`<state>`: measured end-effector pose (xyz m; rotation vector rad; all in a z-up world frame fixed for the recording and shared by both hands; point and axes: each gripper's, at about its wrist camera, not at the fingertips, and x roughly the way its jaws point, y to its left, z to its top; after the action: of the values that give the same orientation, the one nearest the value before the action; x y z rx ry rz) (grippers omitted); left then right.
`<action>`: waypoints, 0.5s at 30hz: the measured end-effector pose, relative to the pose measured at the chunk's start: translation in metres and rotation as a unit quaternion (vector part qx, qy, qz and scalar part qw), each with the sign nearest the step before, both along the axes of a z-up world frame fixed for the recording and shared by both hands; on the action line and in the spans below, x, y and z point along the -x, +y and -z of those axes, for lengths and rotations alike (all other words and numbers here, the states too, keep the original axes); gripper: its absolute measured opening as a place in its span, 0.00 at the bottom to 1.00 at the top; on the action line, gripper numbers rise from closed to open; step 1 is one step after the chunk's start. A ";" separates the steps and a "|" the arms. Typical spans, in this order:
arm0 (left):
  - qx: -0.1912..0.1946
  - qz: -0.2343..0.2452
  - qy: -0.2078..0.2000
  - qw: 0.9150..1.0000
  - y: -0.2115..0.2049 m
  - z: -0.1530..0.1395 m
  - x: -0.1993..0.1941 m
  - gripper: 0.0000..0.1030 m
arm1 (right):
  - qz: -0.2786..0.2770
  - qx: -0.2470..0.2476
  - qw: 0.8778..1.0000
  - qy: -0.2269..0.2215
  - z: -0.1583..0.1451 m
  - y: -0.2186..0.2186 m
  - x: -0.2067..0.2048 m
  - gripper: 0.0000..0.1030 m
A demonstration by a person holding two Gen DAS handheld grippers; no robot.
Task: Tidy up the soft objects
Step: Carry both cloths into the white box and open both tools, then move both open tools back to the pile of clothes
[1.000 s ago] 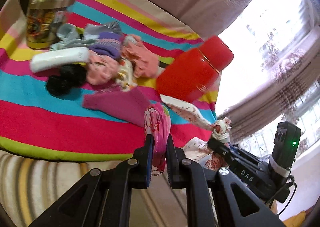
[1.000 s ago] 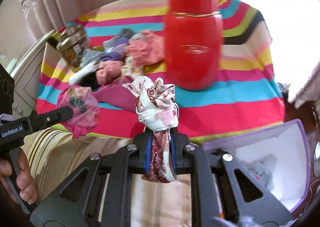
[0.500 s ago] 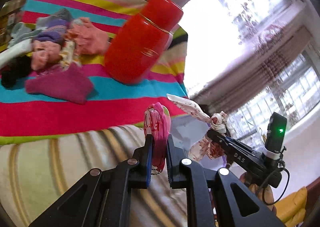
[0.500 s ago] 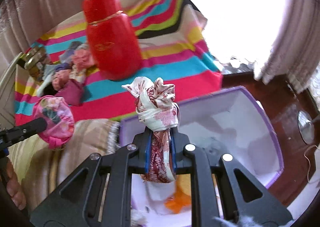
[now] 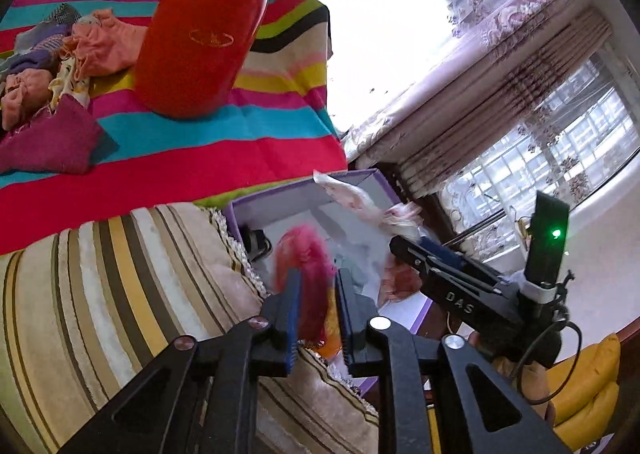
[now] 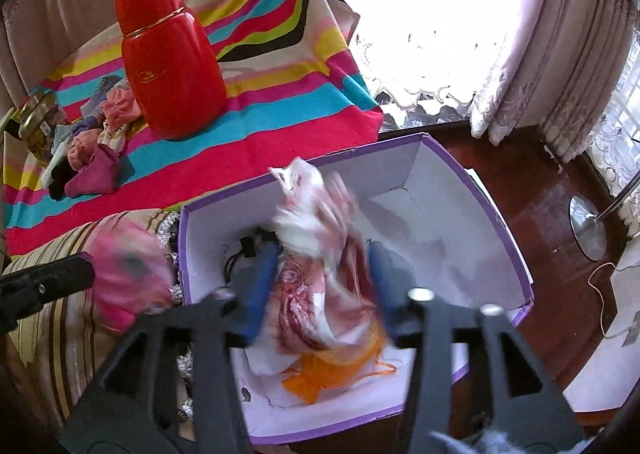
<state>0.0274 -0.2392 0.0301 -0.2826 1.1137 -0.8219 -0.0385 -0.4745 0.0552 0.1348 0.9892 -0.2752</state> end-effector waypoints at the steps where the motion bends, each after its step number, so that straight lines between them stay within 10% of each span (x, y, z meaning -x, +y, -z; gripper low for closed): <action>1: -0.002 -0.002 0.001 1.000 0.000 0.001 0.000 0.30 | 0.000 0.004 1.000 -0.001 0.000 0.001 0.001 0.61; 5: -0.015 -0.016 -0.002 1.000 0.002 0.001 0.003 0.55 | -0.001 0.011 1.000 -0.001 -0.002 0.003 0.002 0.65; 15: -0.022 -0.021 0.012 0.999 0.004 0.008 0.006 0.56 | -0.006 0.009 1.000 -0.004 -0.004 0.005 0.005 0.69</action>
<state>0.0215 -0.2348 0.0222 -0.2790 1.1431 -0.7576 -0.0435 -0.4699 0.0597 0.1148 0.9783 -0.2727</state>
